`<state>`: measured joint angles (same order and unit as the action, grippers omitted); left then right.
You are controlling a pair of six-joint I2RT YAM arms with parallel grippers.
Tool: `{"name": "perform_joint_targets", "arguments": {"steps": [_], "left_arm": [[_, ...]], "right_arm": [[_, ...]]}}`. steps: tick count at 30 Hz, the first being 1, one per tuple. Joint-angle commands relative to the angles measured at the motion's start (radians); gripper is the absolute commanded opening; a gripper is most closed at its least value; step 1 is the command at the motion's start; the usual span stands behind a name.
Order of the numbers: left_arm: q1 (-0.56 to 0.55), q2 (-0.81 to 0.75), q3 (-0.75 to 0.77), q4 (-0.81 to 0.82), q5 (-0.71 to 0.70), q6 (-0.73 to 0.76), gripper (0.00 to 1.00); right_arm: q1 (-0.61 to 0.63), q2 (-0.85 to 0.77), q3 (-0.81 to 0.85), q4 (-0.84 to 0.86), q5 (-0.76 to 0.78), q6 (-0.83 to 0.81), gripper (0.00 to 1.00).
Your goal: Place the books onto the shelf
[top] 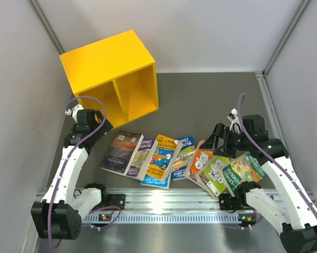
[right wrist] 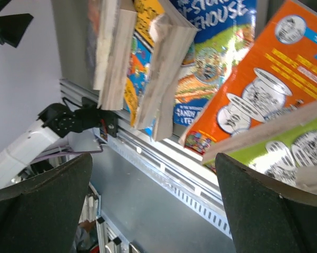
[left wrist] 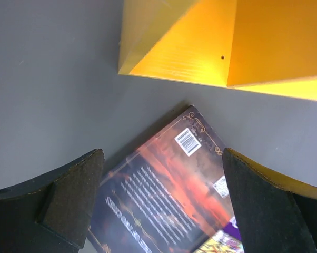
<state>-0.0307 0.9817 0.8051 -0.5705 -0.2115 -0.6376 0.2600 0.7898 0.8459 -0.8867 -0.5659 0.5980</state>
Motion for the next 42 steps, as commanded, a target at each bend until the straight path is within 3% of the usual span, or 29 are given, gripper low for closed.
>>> {"name": "perform_joint_targets", "arguments": {"steps": [1,6,13,16,22,27,38,42], "left_arm": [[0.006,0.012,0.13,-0.174,-0.063,-0.138,0.99],[0.006,-0.014,0.207,-0.172,0.128,-0.087,0.99],[0.006,-0.094,0.103,-0.04,0.495,-0.056,0.99],[0.005,-0.035,0.132,-0.185,0.494,-0.065,0.99],[0.003,-0.064,0.175,-0.275,0.468,-0.008,0.99],[0.003,-0.061,0.206,-0.304,0.474,0.004,0.99],[0.003,-0.061,0.212,-0.335,0.48,0.023,0.99],[0.003,-0.063,0.213,-0.35,0.478,0.035,0.98]], "right_arm": [[0.007,0.034,0.008,0.204,-0.109,0.043,1.0],[0.074,0.132,0.042,0.356,-0.101,0.123,1.0],[0.238,0.343,0.068,0.462,0.0,0.154,1.0],[0.277,0.429,0.064,0.465,0.04,0.157,1.0],[0.308,0.544,0.032,0.557,0.054,0.19,1.0],[0.324,0.612,0.001,0.661,0.067,0.256,1.0],[0.358,0.736,0.004,0.666,0.161,0.281,0.99],[0.363,0.775,-0.013,0.718,0.164,0.292,0.93]]}}
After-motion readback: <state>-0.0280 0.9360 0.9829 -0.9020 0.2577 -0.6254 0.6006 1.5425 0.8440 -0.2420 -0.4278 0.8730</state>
